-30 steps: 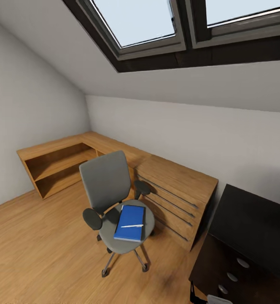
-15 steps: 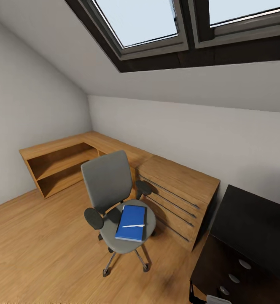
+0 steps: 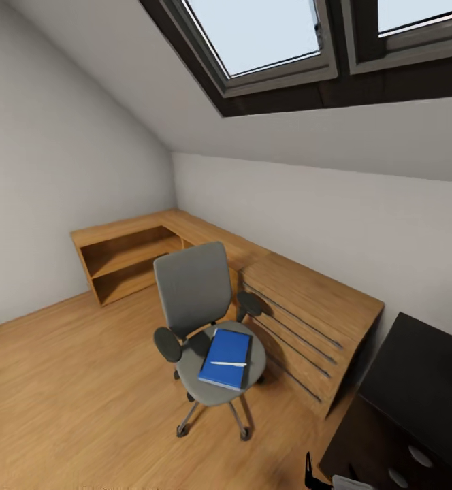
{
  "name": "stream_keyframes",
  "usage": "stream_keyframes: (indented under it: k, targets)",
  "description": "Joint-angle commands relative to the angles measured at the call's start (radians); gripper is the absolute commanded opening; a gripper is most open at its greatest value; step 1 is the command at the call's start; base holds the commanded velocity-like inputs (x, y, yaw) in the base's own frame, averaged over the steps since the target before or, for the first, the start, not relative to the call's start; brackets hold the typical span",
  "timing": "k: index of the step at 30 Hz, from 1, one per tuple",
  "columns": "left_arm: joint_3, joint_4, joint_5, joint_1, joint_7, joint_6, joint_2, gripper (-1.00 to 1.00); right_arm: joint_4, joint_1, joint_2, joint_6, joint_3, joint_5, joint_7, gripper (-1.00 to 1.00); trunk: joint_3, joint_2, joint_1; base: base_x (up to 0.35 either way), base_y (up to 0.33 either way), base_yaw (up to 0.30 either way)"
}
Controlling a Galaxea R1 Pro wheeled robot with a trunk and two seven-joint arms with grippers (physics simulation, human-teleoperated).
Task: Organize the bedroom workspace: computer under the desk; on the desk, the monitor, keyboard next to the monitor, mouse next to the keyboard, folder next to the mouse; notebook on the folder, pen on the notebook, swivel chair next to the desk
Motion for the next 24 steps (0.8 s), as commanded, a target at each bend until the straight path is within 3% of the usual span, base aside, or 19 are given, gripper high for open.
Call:
stream_keyframes:
  k: [1, 24]
  targets:
    - [0.005, 0.000, -0.009, -0.001, 0.003, -0.003, -0.001, 1.00, 0.000, 0.000, 0.000, -0.001, 0.009, 0.000, -0.010, 1.00, -0.002, -0.001, 0.000, 0.000, -0.034, 0.277]
    - [0.005, 0.001, -0.009, -0.001, 0.003, -0.003, -0.001, 1.00, 0.000, 0.000, 0.002, 0.001, 0.009, 0.000, -0.010, 1.00, -0.002, -0.001, 0.000, 0.000, -0.003, 0.284]
